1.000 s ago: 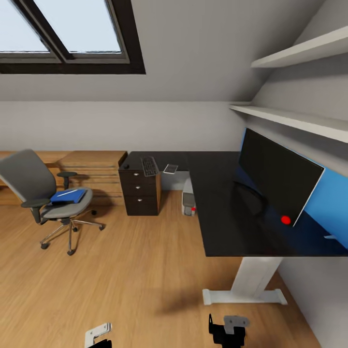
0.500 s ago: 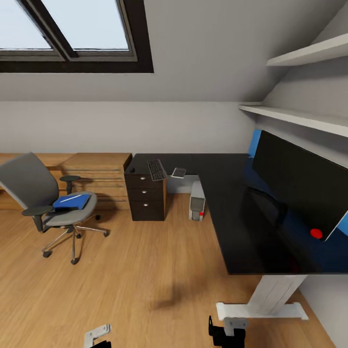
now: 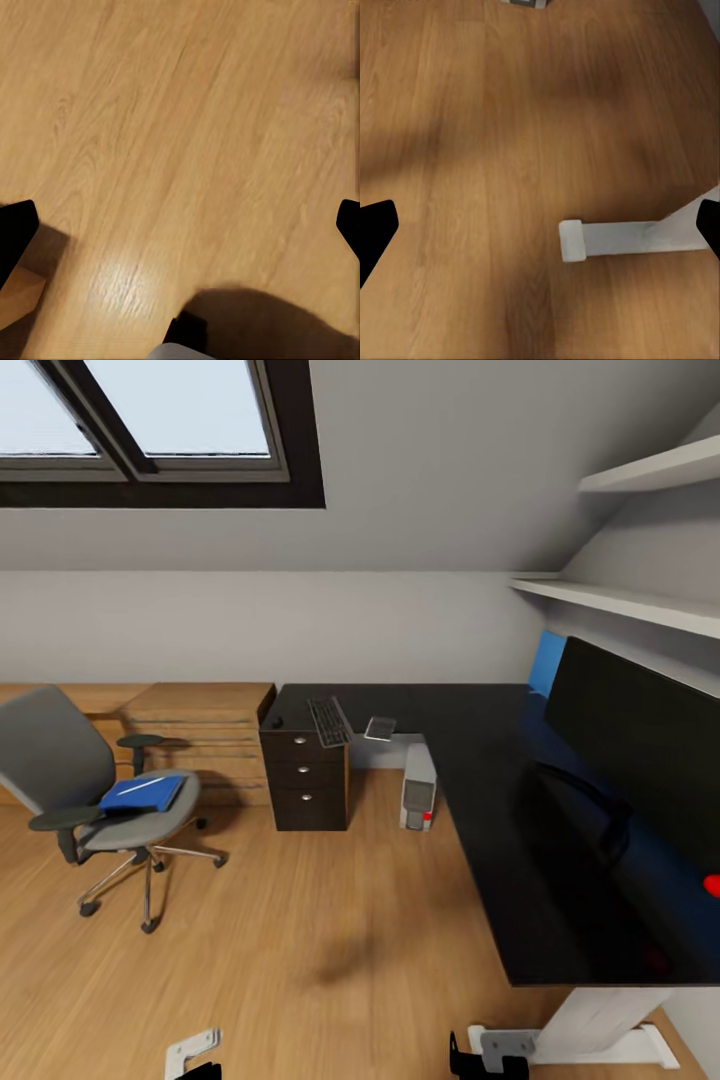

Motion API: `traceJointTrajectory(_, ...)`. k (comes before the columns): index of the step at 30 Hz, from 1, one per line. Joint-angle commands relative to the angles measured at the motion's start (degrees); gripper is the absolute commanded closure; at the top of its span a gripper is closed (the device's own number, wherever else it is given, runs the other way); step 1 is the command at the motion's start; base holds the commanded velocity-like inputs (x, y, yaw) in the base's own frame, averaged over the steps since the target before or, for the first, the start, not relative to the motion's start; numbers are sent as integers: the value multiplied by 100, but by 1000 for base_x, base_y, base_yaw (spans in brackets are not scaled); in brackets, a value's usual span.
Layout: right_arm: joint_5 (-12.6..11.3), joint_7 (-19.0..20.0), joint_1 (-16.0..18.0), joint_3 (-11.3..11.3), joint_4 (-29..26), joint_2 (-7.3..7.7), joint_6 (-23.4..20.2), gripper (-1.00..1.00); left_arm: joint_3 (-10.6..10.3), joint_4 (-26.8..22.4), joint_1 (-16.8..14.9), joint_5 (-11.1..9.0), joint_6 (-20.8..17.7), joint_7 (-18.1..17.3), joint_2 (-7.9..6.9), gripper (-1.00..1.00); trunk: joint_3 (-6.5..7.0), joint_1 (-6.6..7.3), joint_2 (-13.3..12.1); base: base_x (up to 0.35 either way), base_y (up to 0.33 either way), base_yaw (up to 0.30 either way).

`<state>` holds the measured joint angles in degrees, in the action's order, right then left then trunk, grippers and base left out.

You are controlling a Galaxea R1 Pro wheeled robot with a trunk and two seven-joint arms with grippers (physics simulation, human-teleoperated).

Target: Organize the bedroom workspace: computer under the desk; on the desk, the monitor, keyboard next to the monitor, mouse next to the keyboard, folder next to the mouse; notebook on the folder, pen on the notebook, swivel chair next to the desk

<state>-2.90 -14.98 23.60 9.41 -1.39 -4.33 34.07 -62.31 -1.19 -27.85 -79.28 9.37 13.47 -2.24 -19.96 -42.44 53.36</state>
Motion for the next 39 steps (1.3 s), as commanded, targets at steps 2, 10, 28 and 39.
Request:
traceJointTrajectory(2,-36,-32,5,52,24,7,12,-100,-51,-13,-1,-37,10,33,2,-100,-6,-4,4,328,10,0)
traceJointTrajectory(10,2,-23,5,59,51,14,12,-100,-53,-13,-1,-52,5,33,91,-100,-6,-4,4,330,1,0)
traceJointTrajectory(28,0,-17,5,61,156,3,12,-100,-52,-13,-1,-70,0,33,100,-100,-6,-4,4,332,83,0)
traceJointTrajectory(39,0,-9,5,61,157,2,12,-100,-51,-13,-1,-71,-22,25,101,-100,-6,-4,4,332,122,0)
